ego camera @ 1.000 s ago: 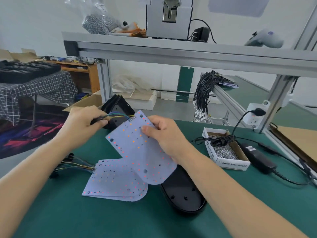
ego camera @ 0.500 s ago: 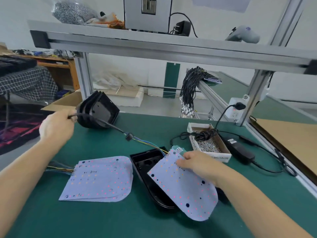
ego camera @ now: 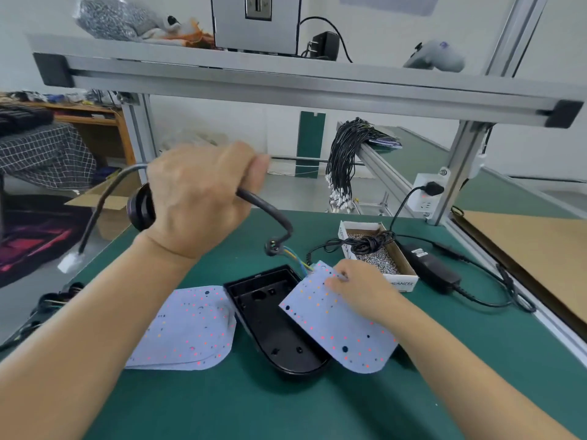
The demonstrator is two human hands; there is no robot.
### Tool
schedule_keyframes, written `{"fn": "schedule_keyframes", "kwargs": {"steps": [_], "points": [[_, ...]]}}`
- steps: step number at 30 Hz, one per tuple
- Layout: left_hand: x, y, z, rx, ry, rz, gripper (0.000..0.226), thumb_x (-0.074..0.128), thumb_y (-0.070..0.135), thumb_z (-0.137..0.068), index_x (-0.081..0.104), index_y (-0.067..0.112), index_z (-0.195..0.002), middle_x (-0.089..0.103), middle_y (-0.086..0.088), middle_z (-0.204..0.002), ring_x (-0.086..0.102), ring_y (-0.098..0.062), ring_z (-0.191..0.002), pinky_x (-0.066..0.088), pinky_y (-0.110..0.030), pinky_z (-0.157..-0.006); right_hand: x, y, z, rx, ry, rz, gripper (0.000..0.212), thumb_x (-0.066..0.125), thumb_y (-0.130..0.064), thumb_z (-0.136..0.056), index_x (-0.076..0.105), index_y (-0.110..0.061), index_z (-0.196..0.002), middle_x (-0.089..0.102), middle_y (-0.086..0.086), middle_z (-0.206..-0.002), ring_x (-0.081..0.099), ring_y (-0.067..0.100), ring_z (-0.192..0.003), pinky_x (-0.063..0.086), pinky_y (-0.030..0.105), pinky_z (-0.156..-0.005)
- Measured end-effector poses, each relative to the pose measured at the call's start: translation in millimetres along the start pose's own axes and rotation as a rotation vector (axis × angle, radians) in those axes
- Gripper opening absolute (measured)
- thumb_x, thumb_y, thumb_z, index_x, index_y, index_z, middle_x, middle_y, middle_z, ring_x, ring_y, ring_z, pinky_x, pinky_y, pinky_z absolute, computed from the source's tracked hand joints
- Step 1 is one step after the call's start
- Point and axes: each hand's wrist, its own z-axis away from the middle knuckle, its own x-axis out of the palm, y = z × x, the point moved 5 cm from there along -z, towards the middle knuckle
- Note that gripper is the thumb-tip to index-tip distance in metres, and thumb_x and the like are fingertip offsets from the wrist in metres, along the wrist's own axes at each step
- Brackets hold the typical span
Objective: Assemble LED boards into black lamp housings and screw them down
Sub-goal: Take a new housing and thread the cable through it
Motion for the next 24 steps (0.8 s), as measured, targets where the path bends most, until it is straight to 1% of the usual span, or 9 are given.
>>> {"fn": "schedule_keyframes", "kwargs": {"steps": [3, 5, 7, 10, 12, 15, 18, 21, 24], "points": [[1.9, 39.6, -9.4, 0.157, -0.005, 0.113, 0.031, 0.062, 0.024, -0.09, 0.064, 0.01, -0.064, 0.054, -0.004, -0.051, 0.053, -0.027, -0.045, 0.038, -0.031, -0.047, -5.9, 15.4, -3.3, 0.066, -0.035, 0.222, 0.03, 0.052, -0.028, -0.095, 0.053, -0.017, -0.122, 0.056, 0.005, -0.12, 0.052, 0.026, -0.112, 0.037, 0.033, -0.085], [5.6, 68.3, -9.4, 0.241, -0.046, 0.233, 0.027, 0.067, 0.026, -0.084, 0.062, 0.013, -0.06, 0.051, -0.003, -0.051, 0.05, -0.025, -0.045, 0.039, -0.03, -0.047, -19.8, 11.8, -9.8, 0.019, 0.117, 0.257, 0.023, 0.049, -0.017, -0.094, 0.057, -0.009, -0.115, 0.055, 0.011, -0.114, 0.052, 0.029, -0.112, 0.039, 0.037, -0.089], [10.5, 96.8, -3.9, 0.373, -0.109, 0.351, 0.025, 0.075, 0.025, -0.075, 0.061, 0.017, -0.057, 0.049, -0.002, -0.049, 0.047, -0.023, -0.044, 0.035, -0.029, -0.048, -37.0, 2.4, -18.2, -0.081, 0.141, -0.059, 0.019, 0.046, -0.011, -0.096, 0.058, 0.004, -0.098, 0.058, 0.013, -0.093, 0.056, 0.025, -0.096, 0.04, 0.028, -0.072], [19.9, 137.9, 23.0, 0.629, -0.254, 0.515, 0.035, 0.063, 0.032, -0.085, 0.059, 0.018, -0.053, 0.053, -0.001, -0.048, 0.049, -0.022, -0.046, 0.036, -0.03, -0.055, -37.8, -25.7, -17.1, 0.024, -0.402, -1.026, 0.055, 0.036, -0.053, -0.097, 0.059, -0.003, -0.105, 0.068, 0.012, -0.092, 0.06, 0.026, -0.091, 0.049, 0.026, -0.076], [25.8, 158.4, 48.4, 0.772, -0.368, 0.559, 0.038, 0.06, 0.036, -0.09, 0.058, 0.02, -0.056, 0.054, 0.001, -0.051, 0.048, -0.021, -0.049, 0.037, -0.03, -0.057, -41.3, -52.0, -11.8, -0.056, -0.635, -1.113, 0.075, 0.032, -0.068, -0.085, 0.055, -0.004, -0.115, 0.072, 0.016, -0.099, 0.067, 0.029, -0.096, 0.054, 0.036, -0.084], [30.1, 169.9, 76.2, 0.879, -0.504, 0.569, 0.029, 0.064, 0.036, -0.086, 0.059, 0.021, -0.062, 0.057, 0.005, -0.057, 0.049, -0.02, -0.057, 0.036, -0.029, -0.063, -54.3, -81.3, -13.6, -0.152, -0.621, -1.143, 0.059, 0.045, -0.058, -0.087, 0.054, -0.005, -0.111, 0.073, 0.008, -0.085, 0.072, 0.018, -0.075, 0.059, 0.029, -0.065], [27.9, 167.4, 90.4, 0.88, -0.634, 0.611, 0.003, 0.063, 0.02, -0.071, 0.061, 0.018, -0.073, 0.057, 0.002, -0.071, 0.049, -0.021, -0.075, 0.035, -0.03, -0.076, -71.7, -85.4, -25.9, -0.095, -0.389, -1.217, 0.029, 0.053, -0.037, -0.096, 0.059, -0.008, -0.096, 0.063, 0.0, -0.064, 0.06, 0.006, -0.047, 0.047, 0.016, -0.04], [30.9, 134.9, 86.2, 0.482, -0.651, 0.64, 0.055, 0.042, 0.012, -0.056, 0.064, 0.018, -0.106, 0.06, -0.001, -0.113, 0.046, -0.023, -0.117, 0.026, -0.036, -0.102, -89.2, -70.3, -36.8, -0.102, -0.065, -1.243, 0.021, 0.048, -0.027, -0.101, 0.062, -0.014, -0.093, 0.039, -0.01, -0.045, 0.024, 0.001, -0.034, 0.018, 0.013, -0.031], [38.5, 45.1, 87.5, -0.519, -0.45, 0.521, 0.066, 0.043, 0.004, -0.06, 0.057, 0.014, -0.124, 0.052, -0.004, -0.133, 0.04, -0.025, -0.125, 0.027, -0.035, -0.104, -105.9, -50.1, -30.1, -0.164, 0.236, -1.252, 0.02, 0.049, -0.022, -0.1, 0.067, -0.014, -0.094, 0.037, -0.011, -0.045, 0.024, 0.004, -0.036, 0.019, 0.015, -0.034]]}}
